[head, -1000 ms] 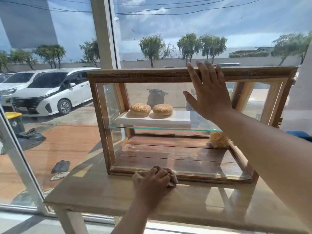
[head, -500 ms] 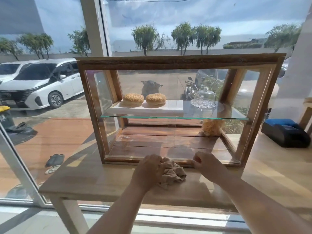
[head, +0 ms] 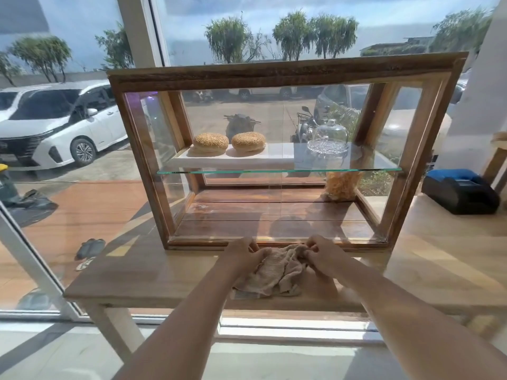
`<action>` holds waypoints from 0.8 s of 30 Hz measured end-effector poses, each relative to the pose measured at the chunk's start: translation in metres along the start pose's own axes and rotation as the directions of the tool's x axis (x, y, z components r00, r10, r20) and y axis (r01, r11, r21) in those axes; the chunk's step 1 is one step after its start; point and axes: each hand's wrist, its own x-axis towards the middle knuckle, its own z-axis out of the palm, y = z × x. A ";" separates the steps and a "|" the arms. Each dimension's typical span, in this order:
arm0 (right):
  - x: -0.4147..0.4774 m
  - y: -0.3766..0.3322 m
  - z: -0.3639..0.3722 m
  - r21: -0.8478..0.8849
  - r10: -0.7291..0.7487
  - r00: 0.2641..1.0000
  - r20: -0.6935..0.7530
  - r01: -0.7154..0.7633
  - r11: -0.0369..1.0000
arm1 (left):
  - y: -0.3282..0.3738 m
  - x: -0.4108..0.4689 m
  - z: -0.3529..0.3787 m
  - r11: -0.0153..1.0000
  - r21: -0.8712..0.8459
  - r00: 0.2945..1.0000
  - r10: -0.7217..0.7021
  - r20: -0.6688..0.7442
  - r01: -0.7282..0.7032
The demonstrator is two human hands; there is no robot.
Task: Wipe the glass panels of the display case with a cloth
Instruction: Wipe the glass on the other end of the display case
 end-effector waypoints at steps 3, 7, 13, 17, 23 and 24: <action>0.002 -0.004 0.001 0.098 0.050 0.999 -0.004 -0.050 0.994 | 0.005 0.002 0.008 0.990 -0.132 0.997 -0.041 0.066 0.050; -0.007 -0.010 0.002 0.228 0.124 0.992 0.027 -0.127 0.965 | 0.012 0.002 0.009 0.983 -0.149 0.979 -0.077 0.190 0.107; -0.006 -0.017 -0.008 0.267 0.107 0.993 0.045 -0.115 0.957 | 0.001 -0.004 -0.009 0.754 -0.595 0.940 -0.089 0.328 0.279; 0.000 -0.018 0.000 0.118 0.121 0.987 -0.102 -0.108 0.987 | -0.008 0.000 -0.002 0.740 -0.600 0.952 -0.268 0.149 0.302; -0.013 -0.002 0.013 -0.241 -0.257 0.926 -0.275 0.192 0.951 | 0.000 -0.011 0.010 0.988 -0.134 0.950 0.036 -0.311 -0.081; -0.015 0.000 0.014 -0.289 -0.328 0.909 -0.257 0.251 0.924 | 0.004 -0.014 0.014 0.977 -0.105 0.946 0.151 -0.287 -0.188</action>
